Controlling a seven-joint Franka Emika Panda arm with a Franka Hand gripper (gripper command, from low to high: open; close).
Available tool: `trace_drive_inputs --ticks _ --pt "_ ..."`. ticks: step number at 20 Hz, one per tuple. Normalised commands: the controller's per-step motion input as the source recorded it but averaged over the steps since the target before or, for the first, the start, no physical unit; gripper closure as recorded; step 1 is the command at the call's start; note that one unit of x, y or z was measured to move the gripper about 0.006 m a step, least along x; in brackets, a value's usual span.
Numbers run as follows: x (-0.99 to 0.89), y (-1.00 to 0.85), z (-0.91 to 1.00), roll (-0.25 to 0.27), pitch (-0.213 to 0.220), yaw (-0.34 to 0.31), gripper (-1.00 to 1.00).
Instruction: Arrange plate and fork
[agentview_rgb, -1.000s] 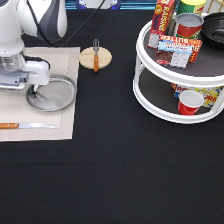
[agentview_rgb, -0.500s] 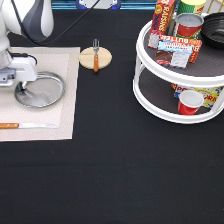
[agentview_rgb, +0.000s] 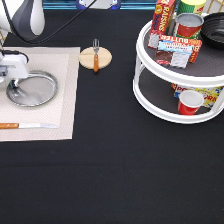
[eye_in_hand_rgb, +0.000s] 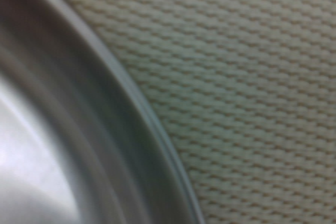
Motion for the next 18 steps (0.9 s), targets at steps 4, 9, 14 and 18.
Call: trace_drive_inputs --ticks 4,9,14,18 --pt "-0.05 0.50 0.72 0.018 0.000 0.064 -1.00" --pt "-0.34 0.85 0.54 0.023 -0.001 0.039 -1.00" --pt "-0.49 0.91 0.52 0.003 -0.001 0.032 -1.00" --pt "-0.54 0.97 0.46 -0.006 -0.014 0.013 -1.00"
